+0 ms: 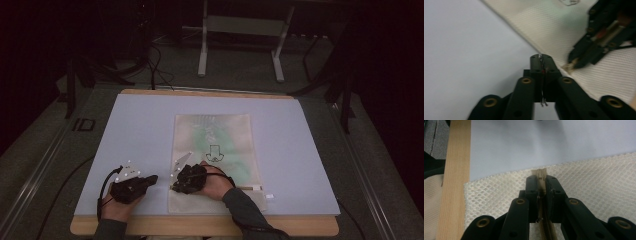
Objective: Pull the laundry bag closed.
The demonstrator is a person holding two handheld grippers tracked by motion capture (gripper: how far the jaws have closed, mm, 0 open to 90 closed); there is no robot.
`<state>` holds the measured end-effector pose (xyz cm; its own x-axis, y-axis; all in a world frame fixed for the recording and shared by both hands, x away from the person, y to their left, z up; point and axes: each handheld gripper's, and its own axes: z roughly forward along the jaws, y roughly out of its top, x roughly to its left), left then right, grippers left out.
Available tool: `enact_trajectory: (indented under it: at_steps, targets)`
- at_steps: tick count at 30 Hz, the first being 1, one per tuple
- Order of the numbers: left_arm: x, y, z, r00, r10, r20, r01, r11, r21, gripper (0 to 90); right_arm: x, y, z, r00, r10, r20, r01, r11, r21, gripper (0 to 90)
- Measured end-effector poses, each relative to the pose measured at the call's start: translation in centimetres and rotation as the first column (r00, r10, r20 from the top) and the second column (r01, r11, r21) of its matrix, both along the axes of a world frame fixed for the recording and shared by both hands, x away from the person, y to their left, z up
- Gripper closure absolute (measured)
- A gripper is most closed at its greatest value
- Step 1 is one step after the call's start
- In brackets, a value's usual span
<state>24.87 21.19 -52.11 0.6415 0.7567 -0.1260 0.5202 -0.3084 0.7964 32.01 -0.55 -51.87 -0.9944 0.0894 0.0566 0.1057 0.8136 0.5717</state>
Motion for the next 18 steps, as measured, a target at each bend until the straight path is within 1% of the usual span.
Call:
enact_trajectory:
  at_steps: [1, 2, 3, 4, 6, 8, 12, 18]
  targets:
    - [-0.1, -0.2, 0.0, 0.9999, -0.016, -0.001, 0.016, 0.9999, 0.004, 88.8, 0.0, 0.0, 0.0, 1.0, 0.001, 0.002, -0.001, 1.0, -0.001, 81.4]
    - [-0.3, -0.4, 0.1, 0.9993, -0.036, -0.001, 0.036, 0.9992, 0.018, 88.9, 0.0, 0.0, 0.0, 1.0, 0.002, 0.003, -0.002, 1.0, -0.001, 81.4]
    - [-0.3, -0.4, 0.1, 0.9993, -0.036, -0.001, 0.036, 0.9992, 0.018, 88.9, 0.0, 0.0, 0.0, 1.0, 0.002, 0.003, -0.002, 1.0, -0.001, 81.4]
    - [-0.5, -0.7, 0.0, 0.9986, -0.052, -0.009, 0.052, 0.9982, 0.03, 88.9, 0.0, 0.0, 0.0, 1.0, 0.004, 0.004, -0.004, 1.0, -0.003, 81.4]
    - [-0.6, -1.0, -0.1, 0.9978, -0.061, -0.026, 0.061, 0.9977, 0.029, 88.9, 0.0, 0.1, 0.0, 1.0, 0.007, 0.005, -0.007, 1.0, -0.005, 81.4]
    - [-0.6, -1.4, -0.3, 0.9965, -0.077, -0.031, 0.079, 0.996, 0.042, 88.9, 0.0, 0.1, 0.0, 1.0, 0.008, 0.006, -0.008, 0.9999, -0.007, 81.4]
    - [-0.8, -2.2, -0.4, 0.9931, -0.113, -0.034, 0.114, 0.9923, 0.048, 88.8, 0.0, 0.0, 0.0, 1.0, 0.007, 0.003, -0.007, 1.0, -0.003, 81.4]
    - [-0.8, -3.1, -0.9, 0.9878, -0.147, -0.051, 0.151, 0.9858, 0.074, 88.7, 0.1, 0.0, 0.0, 1.0, 0.008, 0.001, -0.008, 1.0, -0.002, 81.4]
